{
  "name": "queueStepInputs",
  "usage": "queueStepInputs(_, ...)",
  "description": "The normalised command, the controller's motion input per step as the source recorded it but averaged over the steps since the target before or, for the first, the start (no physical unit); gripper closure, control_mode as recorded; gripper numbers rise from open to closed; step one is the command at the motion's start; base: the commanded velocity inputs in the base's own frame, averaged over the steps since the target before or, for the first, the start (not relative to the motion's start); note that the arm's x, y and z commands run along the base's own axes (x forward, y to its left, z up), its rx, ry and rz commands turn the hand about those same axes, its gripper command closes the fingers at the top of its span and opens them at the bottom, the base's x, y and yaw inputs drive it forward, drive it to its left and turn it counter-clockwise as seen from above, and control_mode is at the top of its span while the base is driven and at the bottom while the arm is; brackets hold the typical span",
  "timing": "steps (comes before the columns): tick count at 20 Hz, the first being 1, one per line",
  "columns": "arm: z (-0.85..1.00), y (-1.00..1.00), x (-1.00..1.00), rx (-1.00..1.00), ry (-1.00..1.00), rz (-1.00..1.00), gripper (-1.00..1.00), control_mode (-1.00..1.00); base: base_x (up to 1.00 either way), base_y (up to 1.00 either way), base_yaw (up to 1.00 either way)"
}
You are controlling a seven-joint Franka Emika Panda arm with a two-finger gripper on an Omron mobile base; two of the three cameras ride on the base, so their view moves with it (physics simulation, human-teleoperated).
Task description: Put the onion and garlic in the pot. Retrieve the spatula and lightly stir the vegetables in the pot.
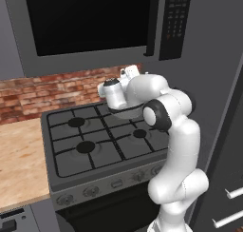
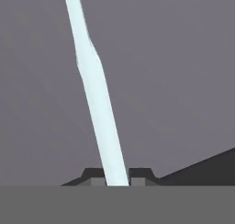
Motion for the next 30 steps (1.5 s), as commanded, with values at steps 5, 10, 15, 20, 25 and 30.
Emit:
queueStepInputs(5, -0.33, 0.12, 0.32, -0.01, 0.00, 0.00, 1.00, -1.00, 0.00, 0.00, 0.00)
queueStepInputs(10, -0.07, 0.08, 0.00, 0.00, -0.10, 0.00, 1.00, -1.00, 0.00, 0.00, 0.00)
queueStepInputs(15, 0.00, 0.00, -0.09, 0.00, -0.18, -0.02, 1.00, -1.00, 0.00, 0.00, 0.00)
queueStepInputs(20, 0.00, 0.00, 0.00, 0.00, -0.04, -0.05, 1.00, -1.00, 0.00, 0.00, 0.00)
queueStepInputs(25, -0.17, 0.00, 0.03, 0.00, 0.17, -0.01, 1.00, -1.00, 0.00, 0.00, 0.00)
queueStepInputs(30, -0.54, 0.00, 0.09, 0.01, 0.18, 0.00, 1.00, -1.00, 0.00, 0.00, 0.00)
